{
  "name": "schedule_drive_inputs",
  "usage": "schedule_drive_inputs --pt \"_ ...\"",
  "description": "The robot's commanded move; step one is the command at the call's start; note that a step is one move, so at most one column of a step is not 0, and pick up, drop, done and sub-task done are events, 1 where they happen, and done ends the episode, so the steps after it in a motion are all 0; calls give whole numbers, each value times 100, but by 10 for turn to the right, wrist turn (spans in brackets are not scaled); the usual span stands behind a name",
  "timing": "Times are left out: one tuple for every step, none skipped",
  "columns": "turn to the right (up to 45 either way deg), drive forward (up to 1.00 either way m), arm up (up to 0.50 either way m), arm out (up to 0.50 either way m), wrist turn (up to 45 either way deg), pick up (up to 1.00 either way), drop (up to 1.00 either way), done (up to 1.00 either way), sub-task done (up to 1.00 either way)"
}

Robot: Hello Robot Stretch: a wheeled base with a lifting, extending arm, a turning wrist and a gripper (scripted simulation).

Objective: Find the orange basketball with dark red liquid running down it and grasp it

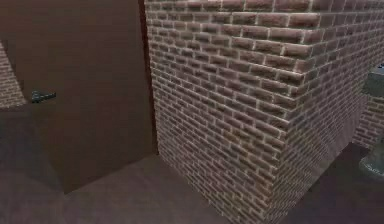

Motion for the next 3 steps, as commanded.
schedule_drive_inputs --pt "0 40 0 0 0 0 0 0 0" --pt "-360 0 0 0 0 0 0 0 0" --pt "0 60 0 0 0 0 0 0 0"
